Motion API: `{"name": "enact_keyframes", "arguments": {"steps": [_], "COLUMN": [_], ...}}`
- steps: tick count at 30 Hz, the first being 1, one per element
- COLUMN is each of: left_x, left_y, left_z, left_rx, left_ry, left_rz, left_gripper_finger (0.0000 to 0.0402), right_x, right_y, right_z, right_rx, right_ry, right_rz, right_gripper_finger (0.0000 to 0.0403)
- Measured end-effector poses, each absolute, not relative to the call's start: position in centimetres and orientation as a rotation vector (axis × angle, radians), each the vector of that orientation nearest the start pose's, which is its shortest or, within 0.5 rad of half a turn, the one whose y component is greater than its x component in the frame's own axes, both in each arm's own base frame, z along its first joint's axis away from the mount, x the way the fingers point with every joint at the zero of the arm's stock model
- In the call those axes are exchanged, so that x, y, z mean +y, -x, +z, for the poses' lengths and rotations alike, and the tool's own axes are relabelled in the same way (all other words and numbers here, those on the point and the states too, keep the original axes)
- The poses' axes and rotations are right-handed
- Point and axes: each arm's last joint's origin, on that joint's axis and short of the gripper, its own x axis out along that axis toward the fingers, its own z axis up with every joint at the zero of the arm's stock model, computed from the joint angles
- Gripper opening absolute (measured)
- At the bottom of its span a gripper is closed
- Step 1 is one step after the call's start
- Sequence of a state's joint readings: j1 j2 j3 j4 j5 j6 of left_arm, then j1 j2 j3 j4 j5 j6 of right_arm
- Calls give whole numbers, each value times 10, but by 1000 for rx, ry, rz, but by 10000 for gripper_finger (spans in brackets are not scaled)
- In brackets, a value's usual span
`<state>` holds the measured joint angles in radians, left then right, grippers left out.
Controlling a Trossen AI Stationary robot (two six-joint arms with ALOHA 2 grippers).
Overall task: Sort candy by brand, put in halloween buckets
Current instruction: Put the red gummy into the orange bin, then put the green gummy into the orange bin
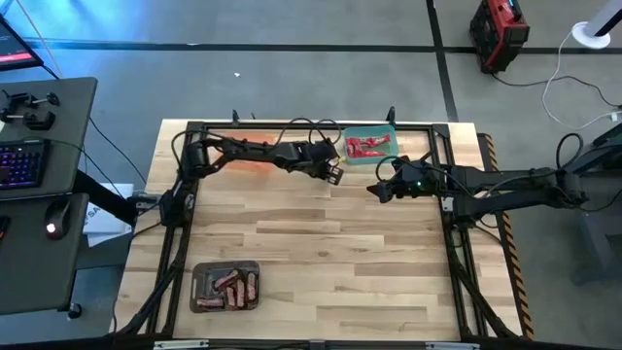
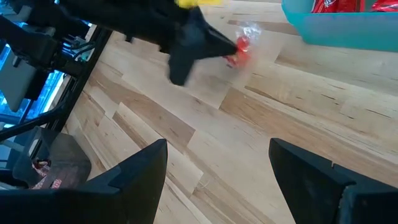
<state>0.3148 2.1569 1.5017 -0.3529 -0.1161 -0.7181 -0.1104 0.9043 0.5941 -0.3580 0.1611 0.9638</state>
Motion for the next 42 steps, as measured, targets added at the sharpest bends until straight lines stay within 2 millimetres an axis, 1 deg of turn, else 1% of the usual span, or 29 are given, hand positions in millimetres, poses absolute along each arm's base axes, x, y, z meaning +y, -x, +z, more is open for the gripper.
{"name": "enact_keyframes", "arguments": {"steps": [3,6,8,10,12,13,15,19,22,25,28,32,35,38,41,42], "left_x": [146,149,149,150,151,150,145,123,113,113,119,129,135,140,143,143], "left_y": [-417,-400,-382,-360,-334,-320,-292,-243,-214,-193,-182,-177,-175,-176,-179,-181], "left_z": [171,215,244,271,284,286,280,256,241,234,229,221,218,221,226,229], "left_rx": [792,749,747,741,720,713,698,673,632,580,570,592,587,533,471,440], "left_ry": [700,593,507,455,444,461,525,635,683,708,695,754,779,800,853,867], "left_rz": [721,760,811,884,943,961,986,1007,1055,1106,1105,1063,1067,1036,966,918], "left_gripper_finger": [4,2,1,1,1,1,0,0,0,0,2,22,53,90,123,131], "right_x": [-25,-25,-25,-24,-23,-23,-23,-25,-26,-26,-26,-26,-26,-26,-26,-26], "right_y": [-182,-182,-182,-182,-182,-182,-181,-181,-181,-181,-181,-181,-181,-181,-181,-181], "right_z": [234,233,233,233,233,232,232,232,232,232,232,232,232,232,232,232], "right_rx": [490,494,496,504,513,516,520,507,495,494,494,493,487,488,489,488], "right_ry": [-904,-902,-902,-907,-900,-895,-879,-870,-865,-864,-865,-870,-890,-886,-886,-885], "right_rz": [-563,-564,-563,-553,-550,-553,-553,-577,-600,-601,-600,-601,-607,-605,-605,-605], "right_gripper_finger": [275,275,275,275,275,275,275,275,275,275,275,275,275,275,275,275]}}
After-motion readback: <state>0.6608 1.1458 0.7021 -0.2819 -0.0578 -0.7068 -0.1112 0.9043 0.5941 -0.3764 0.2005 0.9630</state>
